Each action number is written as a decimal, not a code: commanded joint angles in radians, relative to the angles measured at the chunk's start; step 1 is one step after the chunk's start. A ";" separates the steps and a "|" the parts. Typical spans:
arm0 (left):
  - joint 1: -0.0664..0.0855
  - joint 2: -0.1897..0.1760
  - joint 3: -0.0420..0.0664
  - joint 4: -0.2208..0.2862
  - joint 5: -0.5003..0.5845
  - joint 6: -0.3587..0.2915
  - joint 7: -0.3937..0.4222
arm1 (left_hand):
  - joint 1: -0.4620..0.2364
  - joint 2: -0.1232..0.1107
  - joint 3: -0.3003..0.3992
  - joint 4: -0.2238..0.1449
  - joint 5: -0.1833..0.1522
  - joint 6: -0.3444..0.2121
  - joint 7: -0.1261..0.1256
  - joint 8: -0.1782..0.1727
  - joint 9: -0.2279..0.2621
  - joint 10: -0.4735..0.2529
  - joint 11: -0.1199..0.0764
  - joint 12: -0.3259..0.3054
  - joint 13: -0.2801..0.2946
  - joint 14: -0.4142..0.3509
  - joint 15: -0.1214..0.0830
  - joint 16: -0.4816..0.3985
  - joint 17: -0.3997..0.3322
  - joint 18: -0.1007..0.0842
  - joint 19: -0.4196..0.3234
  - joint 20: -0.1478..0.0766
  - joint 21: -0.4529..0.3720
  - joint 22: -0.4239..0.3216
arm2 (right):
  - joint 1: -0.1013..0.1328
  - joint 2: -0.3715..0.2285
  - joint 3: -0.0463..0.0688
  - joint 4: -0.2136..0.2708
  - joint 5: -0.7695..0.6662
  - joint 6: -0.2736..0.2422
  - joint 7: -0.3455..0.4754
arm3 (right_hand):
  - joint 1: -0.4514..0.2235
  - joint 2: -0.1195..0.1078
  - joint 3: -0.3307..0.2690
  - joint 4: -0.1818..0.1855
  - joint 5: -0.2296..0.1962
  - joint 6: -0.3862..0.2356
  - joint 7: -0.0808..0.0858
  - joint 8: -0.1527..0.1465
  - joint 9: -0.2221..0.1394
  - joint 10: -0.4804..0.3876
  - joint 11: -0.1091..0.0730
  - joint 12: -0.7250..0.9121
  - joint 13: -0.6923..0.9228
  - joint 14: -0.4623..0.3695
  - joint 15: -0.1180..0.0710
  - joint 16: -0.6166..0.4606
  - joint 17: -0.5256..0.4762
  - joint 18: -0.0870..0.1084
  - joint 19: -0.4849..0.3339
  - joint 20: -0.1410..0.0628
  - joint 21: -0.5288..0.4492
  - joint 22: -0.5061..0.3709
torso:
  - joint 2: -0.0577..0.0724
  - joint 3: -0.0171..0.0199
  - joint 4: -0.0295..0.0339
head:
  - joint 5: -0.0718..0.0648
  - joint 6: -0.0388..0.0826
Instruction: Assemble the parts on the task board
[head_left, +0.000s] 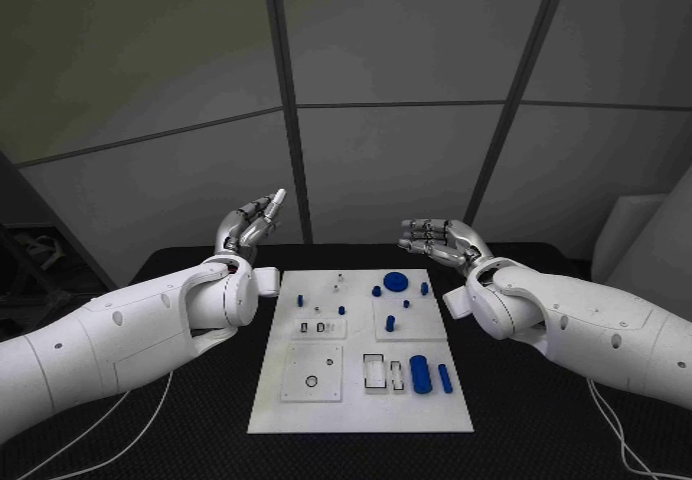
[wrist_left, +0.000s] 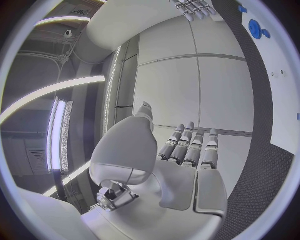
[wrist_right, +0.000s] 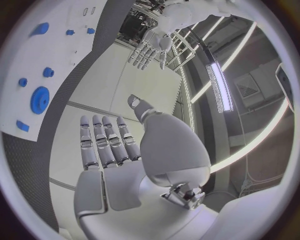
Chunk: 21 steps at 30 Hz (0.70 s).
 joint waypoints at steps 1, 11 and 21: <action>0.003 -0.016 0.001 0.012 -0.019 0.057 -0.006 | 0.044 0.006 -0.011 -0.031 0.001 0.145 0.089 0.072 0.021 0.166 0.024 0.065 0.012 0.260 0.018 0.069 0.026 -0.019 0.251 0.011 0.134 0.065 | 0.005 0.003 0.001 -0.009 -0.188 -0.060 0.025 | 0.054 -0.020 0.038 -0.061 0.009 0.247 0.056 0.027 0.004 0.269 -0.010 0.012 0.003 0.267 -0.011 0.045 0.006 0.019 0.241 -0.013 0.125 0.042 | 0.003 -0.0007 -0.0019 | 0.001 -0.003; 0.003 -0.086 0.001 0.089 -0.103 0.127 -0.056 | 0.128 0.052 -0.026 -0.118 0.017 0.359 0.063 0.165 0.033 0.438 -0.026 0.122 0.014 0.691 -0.055 0.190 0.077 -0.008 0.615 -0.053 0.312 0.117 | 0.045 0.012 0.001 -0.046 -0.444 0.023 -0.056 | 0.073 -0.036 0.053 -0.096 0.001 0.309 0.032 0.003 -0.002 0.355 -0.041 -0.018 0.006 0.437 -0.072 0.075 0.019 0.019 0.407 -0.081 0.267 0.100 | 0.035 -0.0018 0.0003 | -0.007 0.006; 0.004 -0.174 0.002 0.237 -0.164 0.198 -0.086 | 0.141 0.065 -0.043 -0.146 0.019 0.393 0.053 0.156 0.019 0.474 -0.035 0.092 0.000 0.714 -0.062 0.159 0.078 -0.011 0.636 -0.064 0.310 0.105 | 0.127 0.024 0.001 -0.038 -0.792 0.164 -0.228 | 0.050 -0.056 0.071 -0.103 -0.012 0.395 -0.008 -0.012 0.003 0.489 -0.098 -0.042 0.008 0.701 -0.153 0.177 0.093 0.022 0.519 -0.158 0.506 0.230 | 0.104 -0.0065 0.0056 | -0.014 0.036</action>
